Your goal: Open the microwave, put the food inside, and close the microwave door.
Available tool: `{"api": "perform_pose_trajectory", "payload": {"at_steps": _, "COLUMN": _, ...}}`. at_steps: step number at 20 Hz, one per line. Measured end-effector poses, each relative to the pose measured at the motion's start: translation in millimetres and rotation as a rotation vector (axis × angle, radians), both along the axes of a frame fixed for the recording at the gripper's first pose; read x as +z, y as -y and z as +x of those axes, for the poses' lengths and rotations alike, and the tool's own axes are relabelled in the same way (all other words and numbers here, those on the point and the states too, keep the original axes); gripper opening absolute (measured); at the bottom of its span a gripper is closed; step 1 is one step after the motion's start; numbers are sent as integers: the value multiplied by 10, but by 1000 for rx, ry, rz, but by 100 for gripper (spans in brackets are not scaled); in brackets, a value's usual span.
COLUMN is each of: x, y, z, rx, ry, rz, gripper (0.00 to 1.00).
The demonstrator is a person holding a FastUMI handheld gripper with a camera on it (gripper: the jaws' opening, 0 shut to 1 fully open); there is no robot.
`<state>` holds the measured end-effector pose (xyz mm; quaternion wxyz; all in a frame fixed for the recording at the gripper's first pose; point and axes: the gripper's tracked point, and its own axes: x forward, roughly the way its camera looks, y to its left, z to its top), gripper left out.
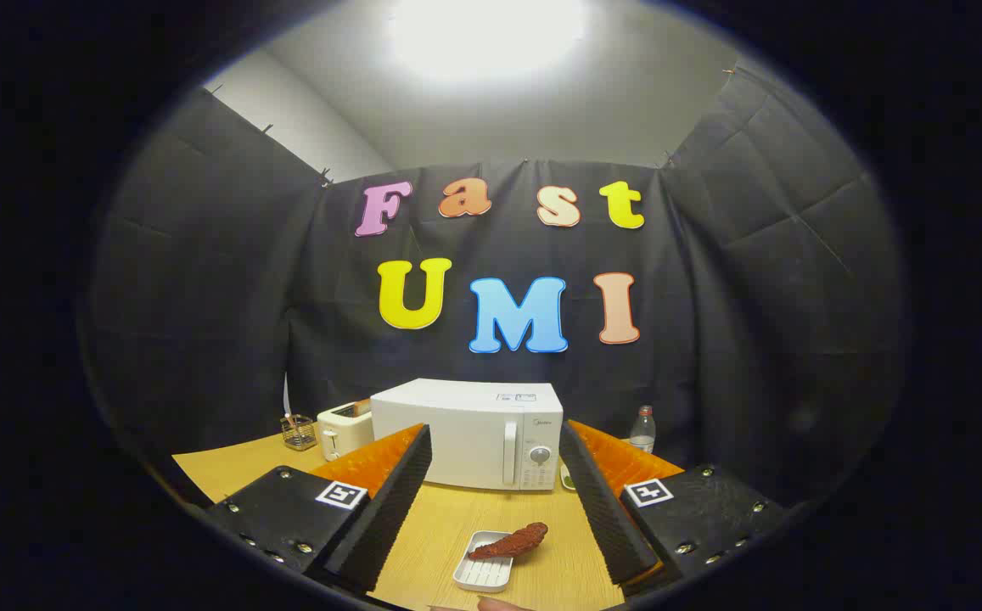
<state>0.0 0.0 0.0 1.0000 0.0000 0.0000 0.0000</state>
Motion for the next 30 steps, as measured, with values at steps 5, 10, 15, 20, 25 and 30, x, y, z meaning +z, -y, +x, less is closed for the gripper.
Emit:
{"api": "perform_pose_trajectory", "payload": {"at_steps": 5, "x": -43, "y": -21, "z": 21, "rx": 0, "ry": -8, "rz": -6, "gripper": 95}}
{"api": "perform_pose_trajectory", "payload": {"at_steps": 10, "x": -37, "y": -43, "z": 20, "rx": 4, "ry": -10, "rz": -10, "gripper": 95}}
{"api": "perform_pose_trajectory", "payload": {"at_steps": 15, "x": -44, "y": -48, "z": 17, "rx": 2, "ry": -9, "rz": -12, "gripper": 95}}
{"api": "perform_pose_trajectory", "payload": {"at_steps": 20, "x": -65, "y": -51, "z": 57, "rx": 1, "ry": -6, "rz": -4, "gripper": 95}}
{"api": "perform_pose_trajectory", "payload": {"at_steps": 25, "x": -166, "y": -133, "z": 214, "rx": 18, "ry": -8, "rz": 5, "gripper": 95}}
{"api": "perform_pose_trajectory", "payload": {"at_steps": 30, "x": -434, "y": -172, "z": 599, "rx": 30, "ry": -32, "rz": -3, "gripper": 95}}
